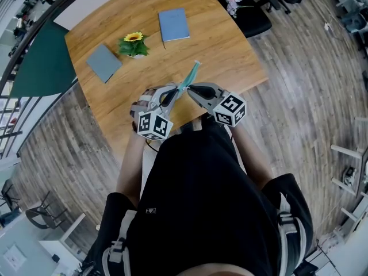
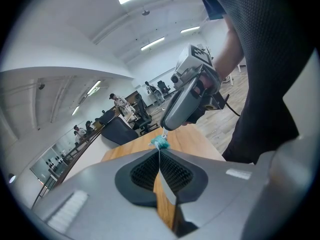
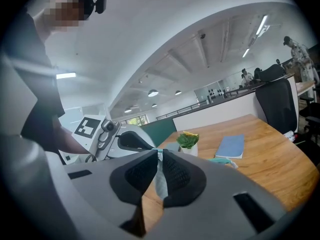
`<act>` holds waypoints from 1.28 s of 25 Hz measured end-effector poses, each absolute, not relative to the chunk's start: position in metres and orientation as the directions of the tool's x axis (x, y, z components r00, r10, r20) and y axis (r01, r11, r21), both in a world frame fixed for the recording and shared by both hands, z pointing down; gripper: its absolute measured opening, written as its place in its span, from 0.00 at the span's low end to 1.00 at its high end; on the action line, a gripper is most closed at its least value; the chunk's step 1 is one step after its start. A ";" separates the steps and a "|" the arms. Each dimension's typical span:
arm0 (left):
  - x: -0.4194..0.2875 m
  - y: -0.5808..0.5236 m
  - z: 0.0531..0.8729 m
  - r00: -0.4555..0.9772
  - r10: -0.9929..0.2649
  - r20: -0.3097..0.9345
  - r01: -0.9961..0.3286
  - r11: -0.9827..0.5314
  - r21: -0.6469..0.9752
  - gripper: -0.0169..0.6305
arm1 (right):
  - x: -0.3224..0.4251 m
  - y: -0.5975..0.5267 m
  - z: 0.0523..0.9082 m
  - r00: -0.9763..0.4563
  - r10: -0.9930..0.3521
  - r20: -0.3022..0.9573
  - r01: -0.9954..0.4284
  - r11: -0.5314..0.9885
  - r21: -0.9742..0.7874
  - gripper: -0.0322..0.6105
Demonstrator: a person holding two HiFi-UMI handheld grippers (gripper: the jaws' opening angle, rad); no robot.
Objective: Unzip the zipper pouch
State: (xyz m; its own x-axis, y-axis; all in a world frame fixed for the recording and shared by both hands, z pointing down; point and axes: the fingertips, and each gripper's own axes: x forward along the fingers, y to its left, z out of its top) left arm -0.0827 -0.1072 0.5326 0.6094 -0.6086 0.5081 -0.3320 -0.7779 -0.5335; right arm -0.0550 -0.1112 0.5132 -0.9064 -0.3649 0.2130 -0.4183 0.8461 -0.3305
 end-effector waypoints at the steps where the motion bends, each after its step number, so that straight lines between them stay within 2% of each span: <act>1: -0.082 -0.107 0.533 0.609 -0.608 0.509 -0.331 -0.778 -0.534 0.04 | -0.055 -0.110 0.513 -0.909 -0.361 0.210 -0.414 0.846 -0.336 0.10; 12: -0.072 -0.108 0.531 0.626 -0.598 0.500 -0.319 -0.782 -0.536 0.04 | -0.054 -0.109 0.516 -0.912 -0.353 0.207 -0.406 0.848 -0.341 0.06; 32: -0.064 -0.098 0.534 0.637 -0.576 0.513 -0.283 -0.793 -0.540 0.04 | -0.045 -0.111 0.518 -0.889 -0.400 0.223 -0.455 0.824 -0.338 0.06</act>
